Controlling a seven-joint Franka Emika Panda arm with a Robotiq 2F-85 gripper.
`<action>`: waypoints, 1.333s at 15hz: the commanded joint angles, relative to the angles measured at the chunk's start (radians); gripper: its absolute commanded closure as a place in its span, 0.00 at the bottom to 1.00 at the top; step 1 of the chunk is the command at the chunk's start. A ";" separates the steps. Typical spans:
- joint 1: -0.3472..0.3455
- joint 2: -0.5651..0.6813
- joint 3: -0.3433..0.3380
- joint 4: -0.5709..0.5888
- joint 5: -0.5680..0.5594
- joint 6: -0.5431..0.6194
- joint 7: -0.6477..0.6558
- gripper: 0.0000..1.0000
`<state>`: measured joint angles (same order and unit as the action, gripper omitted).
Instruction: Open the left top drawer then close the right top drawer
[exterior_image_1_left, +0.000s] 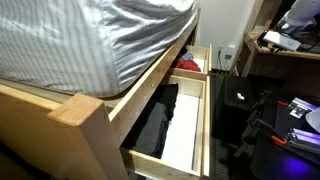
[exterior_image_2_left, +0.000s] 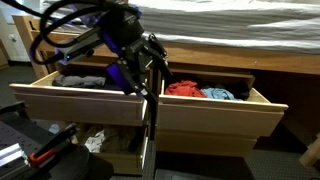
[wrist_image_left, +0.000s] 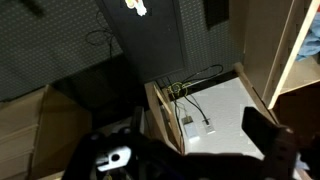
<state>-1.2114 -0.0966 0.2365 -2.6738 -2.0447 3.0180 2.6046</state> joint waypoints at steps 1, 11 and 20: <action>0.017 0.209 -0.030 0.207 -0.176 0.092 0.004 0.00; 0.015 0.419 -0.074 0.164 0.195 -0.173 -0.147 0.00; 0.111 0.603 0.043 0.359 -0.011 -0.125 -0.220 0.00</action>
<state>-1.1288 0.3985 0.2542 -2.4200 -1.9908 2.8780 2.4258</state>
